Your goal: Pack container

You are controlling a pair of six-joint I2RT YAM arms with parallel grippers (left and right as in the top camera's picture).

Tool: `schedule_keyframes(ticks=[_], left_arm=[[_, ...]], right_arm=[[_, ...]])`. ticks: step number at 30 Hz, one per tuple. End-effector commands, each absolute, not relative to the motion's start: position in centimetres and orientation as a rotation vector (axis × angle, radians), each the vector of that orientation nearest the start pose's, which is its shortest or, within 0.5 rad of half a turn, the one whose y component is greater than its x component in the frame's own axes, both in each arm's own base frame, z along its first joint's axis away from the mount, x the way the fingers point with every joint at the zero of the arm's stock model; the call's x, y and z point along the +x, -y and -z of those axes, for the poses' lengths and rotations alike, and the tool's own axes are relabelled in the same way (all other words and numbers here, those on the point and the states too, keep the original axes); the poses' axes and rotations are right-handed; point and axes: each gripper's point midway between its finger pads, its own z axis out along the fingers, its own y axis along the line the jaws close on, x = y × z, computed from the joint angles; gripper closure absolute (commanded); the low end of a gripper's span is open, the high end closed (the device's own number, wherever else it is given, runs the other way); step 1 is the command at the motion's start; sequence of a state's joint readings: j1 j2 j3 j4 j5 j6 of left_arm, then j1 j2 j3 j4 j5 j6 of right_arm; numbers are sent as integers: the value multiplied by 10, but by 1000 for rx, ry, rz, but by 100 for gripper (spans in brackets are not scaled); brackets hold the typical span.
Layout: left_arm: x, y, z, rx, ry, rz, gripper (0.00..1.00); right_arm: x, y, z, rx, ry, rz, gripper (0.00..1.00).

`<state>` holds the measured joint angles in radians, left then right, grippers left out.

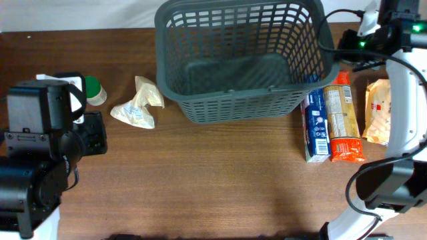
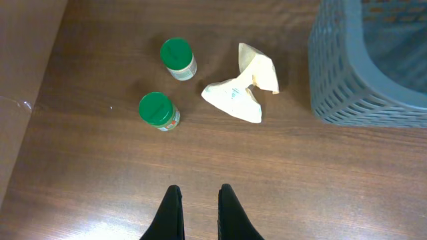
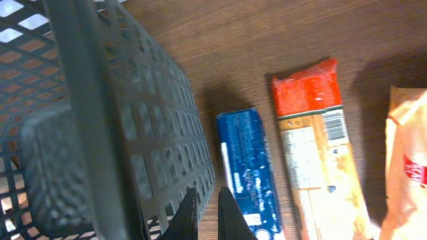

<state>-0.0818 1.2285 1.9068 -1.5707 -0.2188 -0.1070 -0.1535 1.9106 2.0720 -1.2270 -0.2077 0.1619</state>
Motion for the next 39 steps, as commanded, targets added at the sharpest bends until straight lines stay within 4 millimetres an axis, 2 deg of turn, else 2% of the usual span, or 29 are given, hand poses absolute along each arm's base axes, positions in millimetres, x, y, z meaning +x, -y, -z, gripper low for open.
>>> schedule_keyframes(ticks=[1, 11, 15, 17, 19, 24, 26, 30, 32, 33, 34, 37, 39], left_arm=[[237, -23, -373, -154, -2446, -208, 98], [235, -23, -372, -153, -2457, -209, 98], [235, -23, -371, -153, -2457, -210, 98], [234, -23, -371, -152, -2462, -211, 94], [232, -23, -369, -151, -2473, -214, 83], [229, -23, -366, -150, -2488, -217, 81], [229, -23, -366, -150, -2488, -217, 79], [229, -23, -366, -150, -2489, -217, 63], [229, -23, -366, -150, -2489, -217, 55], [229, -23, -366, -149, -2490, -217, 51], [230, -23, -365, -149, -2491, -218, 48], [230, -23, -365, -149, -2493, -217, 44], [230, -23, -365, -149, -2493, -217, 41]], right_arm=[[459, 10, -252, 288, -2604, -336, 96], [461, 4, -253, 269, -2599, -340, 96], [450, 11, -256, 271, -2619, -302, 96], [437, 25, -262, 313, -2631, -248, 96], [419, 46, -269, 374, -2639, -147, 96], [388, 99, -284, 525, -2619, 78, 96], [383, 115, -284, 575, -2610, 115, 96], [377, 154, -271, 714, -2600, 143, 95], [372, 168, -257, 847, -2601, 135, 61], [369, 175, -249, 914, -2602, 137, 28], [367, 181, -240, 947, -2614, 154, 22], [364, 201, -214, 1006, -2641, 297, 15], [370, 209, -197, 977, -2668, 350, 14]])
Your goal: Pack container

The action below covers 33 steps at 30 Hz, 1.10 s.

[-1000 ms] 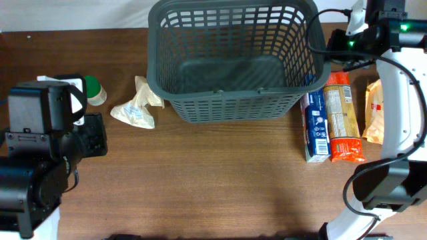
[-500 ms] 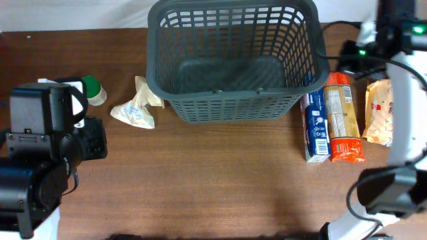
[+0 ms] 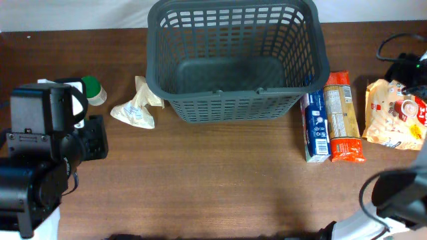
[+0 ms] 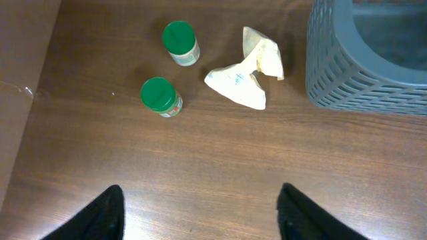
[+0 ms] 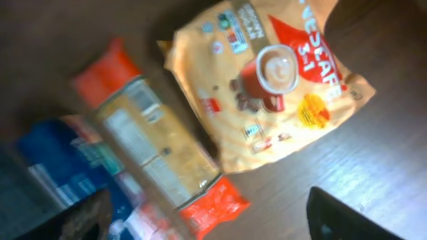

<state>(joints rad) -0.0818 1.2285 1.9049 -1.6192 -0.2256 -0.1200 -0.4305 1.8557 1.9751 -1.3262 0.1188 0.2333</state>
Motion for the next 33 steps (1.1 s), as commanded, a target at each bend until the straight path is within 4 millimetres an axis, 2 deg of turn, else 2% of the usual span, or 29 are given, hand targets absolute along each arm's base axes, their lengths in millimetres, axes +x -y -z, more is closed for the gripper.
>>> schedule_keyframes(ticks=[1, 4, 9, 13, 21, 22, 25, 28, 29, 32, 33], left_arm=[[231, -23, -365, -149, -2494, -217, 41], [231, -23, -364, -149, -2499, -218, 40], [228, -23, -360, -145, -2524, -220, 40], [224, -23, -356, -142, -2549, -225, 40], [224, -23, -356, -142, -2553, -226, 40], [224, -23, -356, -142, -2553, -226, 40], [224, -23, -356, -142, -2554, -226, 40], [224, -23, -356, -142, -2554, -226, 40], [224, -23, -356, -142, -2554, -226, 40], [224, -23, -356, -142, -2554, -226, 40], [224, -23, -356, -142, -2554, -226, 40]], right_arm=[[375, 212, -189, 938, -2685, 368, 13], [384, 217, -162, 833, -2759, 387, 9], [388, 229, -130, 848, -2812, 460, 6], [392, 236, -96, 856, -2863, 491, 4], [384, 247, -30, 895, -2988, 524, 0], [379, 250, -14, 924, -3015, 541, 1], [370, 250, 6, 981, -3054, 551, 2], [363, 245, 23, 982, -3109, 544, 24], [361, 243, 27, 981, -3125, 541, 34], [354, 240, 34, 1020, -3139, 543, 84], [351, 239, 35, 1057, -3132, 543, 96]])
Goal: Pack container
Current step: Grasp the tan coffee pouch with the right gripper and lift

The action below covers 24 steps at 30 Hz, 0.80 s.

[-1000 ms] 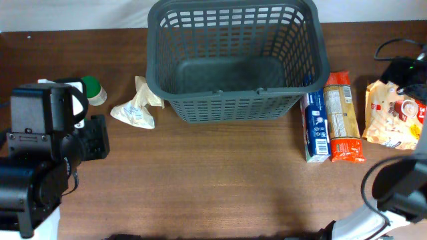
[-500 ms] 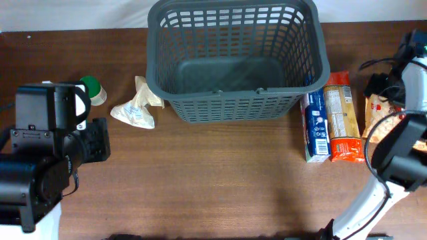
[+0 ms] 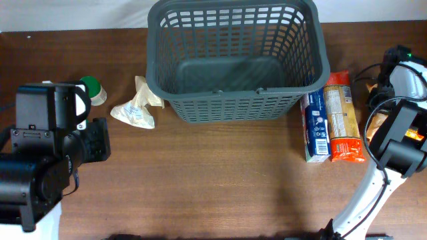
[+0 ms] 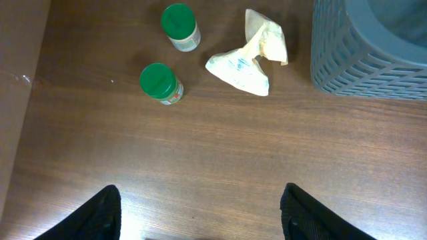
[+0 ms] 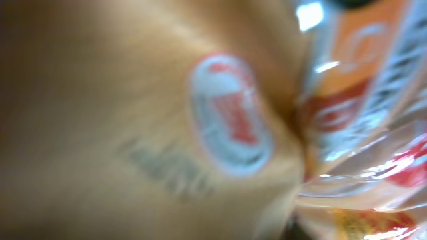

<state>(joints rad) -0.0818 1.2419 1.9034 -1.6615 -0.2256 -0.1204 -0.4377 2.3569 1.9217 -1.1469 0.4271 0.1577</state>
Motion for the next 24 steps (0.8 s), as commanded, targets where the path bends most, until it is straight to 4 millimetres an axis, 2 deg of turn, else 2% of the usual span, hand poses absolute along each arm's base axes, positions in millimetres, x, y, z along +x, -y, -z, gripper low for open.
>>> schedule_keyframes(ticks=[1, 5, 8, 9, 10, 11, 14, 17, 20, 24], left_arm=[[224, -23, -356, -142, -2554, -226, 40], [224, -23, -356, -142, -2553, -226, 40], [225, -23, -356, -142, -2550, -226, 39], [225, -23, -356, -142, -2550, -226, 24], [225, -23, -356, -142, -2550, -226, 1], [225, -23, -356, -142, -2550, -226, 1], [225, -23, -356, -142, -2550, -226, 1], [225, -23, -356, -142, -2550, -226, 1], [225, -23, -356, -142, -2550, -225, 1], [226, -23, -357, -143, -2543, -224, 1]], right_arm=[[350, 237, 36, 1072, -3132, 529, 96], [357, 217, 40, 1102, -3144, 321, 96], [363, 206, 25, 1169, -3116, 201, 96], [366, 206, 17, 1166, -3106, 194, 96], [370, 208, 3, 1159, -3081, 194, 96], [376, 210, -12, 1150, -3049, 197, 96], [392, 215, -67, 1116, -2932, 190, 96], [407, 209, -140, 1050, -2784, 148, 96], [414, 192, -222, 928, -2624, 140, 96], [406, 150, -324, 731, -2424, 137, 96]])
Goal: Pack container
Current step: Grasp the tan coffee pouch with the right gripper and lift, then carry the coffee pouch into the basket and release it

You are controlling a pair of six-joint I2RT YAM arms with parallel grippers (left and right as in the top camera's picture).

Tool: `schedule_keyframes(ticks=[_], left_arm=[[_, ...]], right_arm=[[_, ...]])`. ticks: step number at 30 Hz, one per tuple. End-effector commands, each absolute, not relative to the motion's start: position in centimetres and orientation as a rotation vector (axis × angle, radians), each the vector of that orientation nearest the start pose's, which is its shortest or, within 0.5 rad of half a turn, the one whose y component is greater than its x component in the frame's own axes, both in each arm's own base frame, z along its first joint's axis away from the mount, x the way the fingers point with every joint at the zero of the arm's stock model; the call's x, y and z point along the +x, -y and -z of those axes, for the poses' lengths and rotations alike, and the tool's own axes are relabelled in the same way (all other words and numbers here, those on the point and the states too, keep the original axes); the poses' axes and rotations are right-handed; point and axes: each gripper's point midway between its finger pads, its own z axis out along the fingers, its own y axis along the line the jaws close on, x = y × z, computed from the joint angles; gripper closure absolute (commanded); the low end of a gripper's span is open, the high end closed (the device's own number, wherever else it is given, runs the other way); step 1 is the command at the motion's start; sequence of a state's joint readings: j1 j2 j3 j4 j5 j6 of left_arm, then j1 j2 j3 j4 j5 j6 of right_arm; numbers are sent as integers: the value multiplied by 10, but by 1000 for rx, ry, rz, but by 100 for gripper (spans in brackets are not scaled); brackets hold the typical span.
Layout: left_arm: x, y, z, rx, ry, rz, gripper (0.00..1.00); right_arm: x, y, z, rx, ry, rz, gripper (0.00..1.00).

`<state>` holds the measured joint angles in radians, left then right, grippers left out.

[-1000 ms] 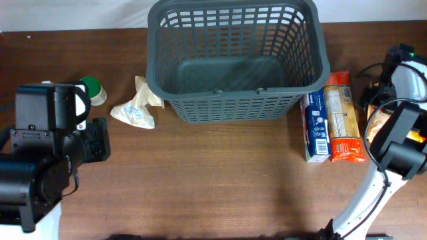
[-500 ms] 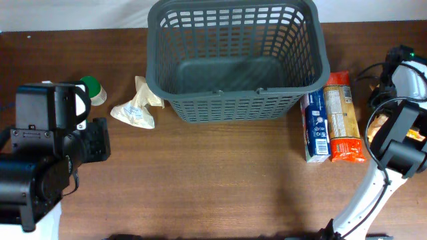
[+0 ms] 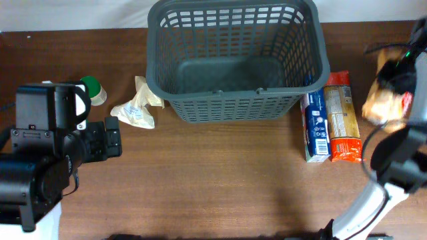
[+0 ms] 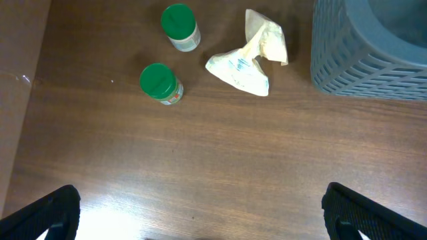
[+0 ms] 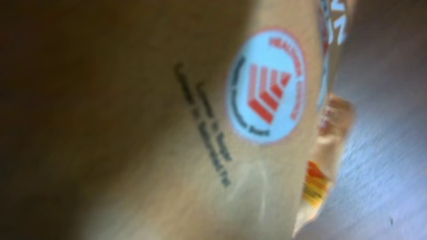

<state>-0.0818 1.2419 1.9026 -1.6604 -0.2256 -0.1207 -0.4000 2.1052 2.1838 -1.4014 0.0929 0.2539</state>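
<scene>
The dark grey basket [image 3: 237,60] stands empty at the table's far middle. My right gripper [image 3: 395,81] holds the tan coffee-mix bag [image 3: 375,105] lifted off the table at the far right. That bag [image 5: 200,133] fills the right wrist view and hides the fingers. My left gripper [image 4: 200,210] is wide open above bare wood near the left edge. Ahead of it lie two green-lidded jars [image 4: 160,83] [image 4: 180,27] and a crumpled cream packet [image 4: 247,60].
A blue box [image 3: 316,127] and an orange-ended pasta pack [image 3: 343,117] lie side by side just right of the basket. The basket's corner [image 4: 373,53] shows at the left wrist view's upper right. Bare wood stretches across the near half of the table [image 3: 227,180].
The coffee-mix bag now hangs raised off the table in my right gripper, slightly left of where it lay. My left jaws have spread wider; the left arm stays in place.
First both grippers were shut, the right one at the basket's right rim. Then the basket stood slightly further left, both jaws were open, and the right hovered over the coffee-mix bag. Then it was pressed onto the bag. Now the bag is lifted.
</scene>
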Motion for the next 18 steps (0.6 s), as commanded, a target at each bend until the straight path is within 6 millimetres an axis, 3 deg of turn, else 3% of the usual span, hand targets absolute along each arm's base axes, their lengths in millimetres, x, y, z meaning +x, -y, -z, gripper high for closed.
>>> schedule_keyframes(ticks=[1, 5, 9, 13, 18], left_arm=[[226, -23, -357, -143, -2543, -224, 1], [226, -23, -357, -143, -2543, -224, 1], [226, -23, -357, -143, -2543, -224, 1], [226, -23, -357, -143, -2543, -224, 1], [226, -23, -357, -143, -2543, -224, 1]], right_arm=[[404, 137, -346, 681, -2377, 127, 96], [387, 76, -419, 445, -2221, 72, 96], [371, 16, -460, 254, -2119, -19, 96], [368, -37, -477, 140, -2065, -108, 96], [379, -83, -464, 37, -2096, -113, 96]])
